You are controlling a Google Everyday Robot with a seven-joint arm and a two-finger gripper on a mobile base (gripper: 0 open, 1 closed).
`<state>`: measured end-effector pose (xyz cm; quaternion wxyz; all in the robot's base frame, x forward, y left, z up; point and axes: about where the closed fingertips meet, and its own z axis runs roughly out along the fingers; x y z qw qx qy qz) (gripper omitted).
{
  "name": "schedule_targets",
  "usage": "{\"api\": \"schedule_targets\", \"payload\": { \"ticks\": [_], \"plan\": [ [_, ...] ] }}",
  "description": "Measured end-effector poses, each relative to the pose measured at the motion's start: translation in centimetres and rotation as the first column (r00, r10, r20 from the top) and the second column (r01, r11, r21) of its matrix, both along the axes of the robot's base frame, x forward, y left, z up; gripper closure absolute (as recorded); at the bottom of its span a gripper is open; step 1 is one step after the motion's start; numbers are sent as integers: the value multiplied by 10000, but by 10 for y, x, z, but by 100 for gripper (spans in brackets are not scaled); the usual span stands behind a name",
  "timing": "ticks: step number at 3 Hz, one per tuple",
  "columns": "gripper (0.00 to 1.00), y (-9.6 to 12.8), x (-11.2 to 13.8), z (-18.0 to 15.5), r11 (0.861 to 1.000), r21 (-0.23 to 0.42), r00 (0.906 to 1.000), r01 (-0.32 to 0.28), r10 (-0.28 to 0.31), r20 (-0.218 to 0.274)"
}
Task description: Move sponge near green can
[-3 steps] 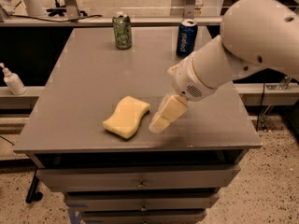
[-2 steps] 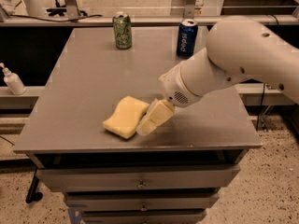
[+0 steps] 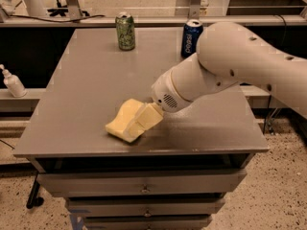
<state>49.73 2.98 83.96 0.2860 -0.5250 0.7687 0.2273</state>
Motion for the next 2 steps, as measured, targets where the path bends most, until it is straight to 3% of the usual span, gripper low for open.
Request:
{"api": "schedule_targets", "payload": {
  "ticks": [1,2],
  "plan": [
    [17,10,-11,2,9998,173,9996,-76,80,-263],
    [41,15,-21,-4,9997,240,9985,-82,95,-542]
  ]
}}
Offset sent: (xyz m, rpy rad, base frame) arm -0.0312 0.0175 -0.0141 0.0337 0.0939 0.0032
